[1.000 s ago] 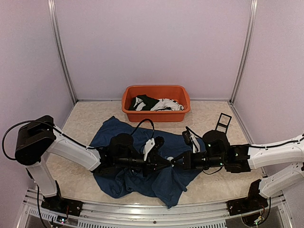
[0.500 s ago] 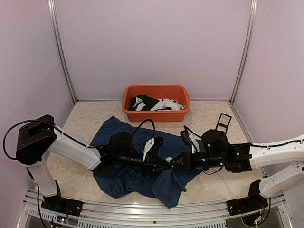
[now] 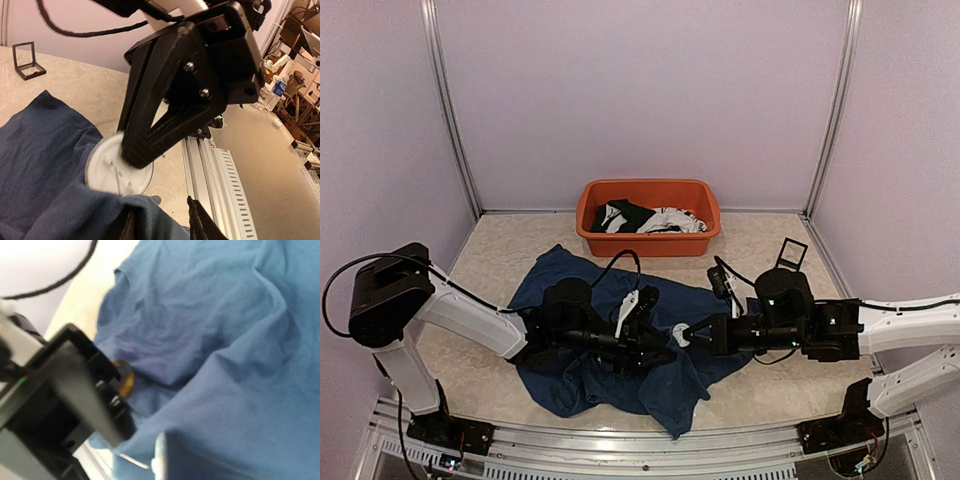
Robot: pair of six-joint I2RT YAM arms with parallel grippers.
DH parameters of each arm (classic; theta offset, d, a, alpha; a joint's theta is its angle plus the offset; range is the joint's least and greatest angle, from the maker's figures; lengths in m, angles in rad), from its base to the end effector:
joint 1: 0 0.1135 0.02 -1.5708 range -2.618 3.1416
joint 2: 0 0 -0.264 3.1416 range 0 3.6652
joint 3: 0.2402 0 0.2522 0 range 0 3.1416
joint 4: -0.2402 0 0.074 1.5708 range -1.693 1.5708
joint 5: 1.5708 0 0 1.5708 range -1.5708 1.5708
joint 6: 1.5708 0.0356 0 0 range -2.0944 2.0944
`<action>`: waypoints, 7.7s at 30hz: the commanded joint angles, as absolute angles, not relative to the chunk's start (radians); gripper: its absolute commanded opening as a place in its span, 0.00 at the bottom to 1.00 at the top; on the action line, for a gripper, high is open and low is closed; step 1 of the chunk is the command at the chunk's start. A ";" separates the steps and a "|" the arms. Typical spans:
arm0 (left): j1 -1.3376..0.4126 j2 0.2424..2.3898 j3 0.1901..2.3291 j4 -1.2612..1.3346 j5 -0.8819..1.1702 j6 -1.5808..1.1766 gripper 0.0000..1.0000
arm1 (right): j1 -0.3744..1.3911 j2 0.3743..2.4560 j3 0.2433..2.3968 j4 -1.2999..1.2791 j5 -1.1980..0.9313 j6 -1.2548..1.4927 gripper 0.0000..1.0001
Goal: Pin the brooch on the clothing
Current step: Position the brooch on the flattened clothing, then pin the brooch onto the flattened clothing.
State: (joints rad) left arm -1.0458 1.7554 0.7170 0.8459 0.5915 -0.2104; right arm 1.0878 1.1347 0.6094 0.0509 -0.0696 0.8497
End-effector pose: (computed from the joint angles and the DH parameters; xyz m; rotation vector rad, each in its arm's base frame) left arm 0.1563 -0.3095 0.1726 1.2088 1.5458 -1.3906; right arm 0.1130 0.2207 0.2318 -0.3214 2.2760 1.2018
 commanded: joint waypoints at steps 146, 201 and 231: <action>-0.861 1.655 0.959 0.156 1.040 0.223 0.73 | 1.221 1.227 0.846 -0.259 -0.192 0.507 0.00; -0.870 1.844 0.811 0.890 0.915 -0.359 0.00 | 1.218 0.849 0.562 -0.034 0.222 0.578 1.00; -0.916 1.914 0.715 1.290 0.728 -0.475 0.00 | 1.022 1.142 0.344 0.717 -0.093 0.517 0.58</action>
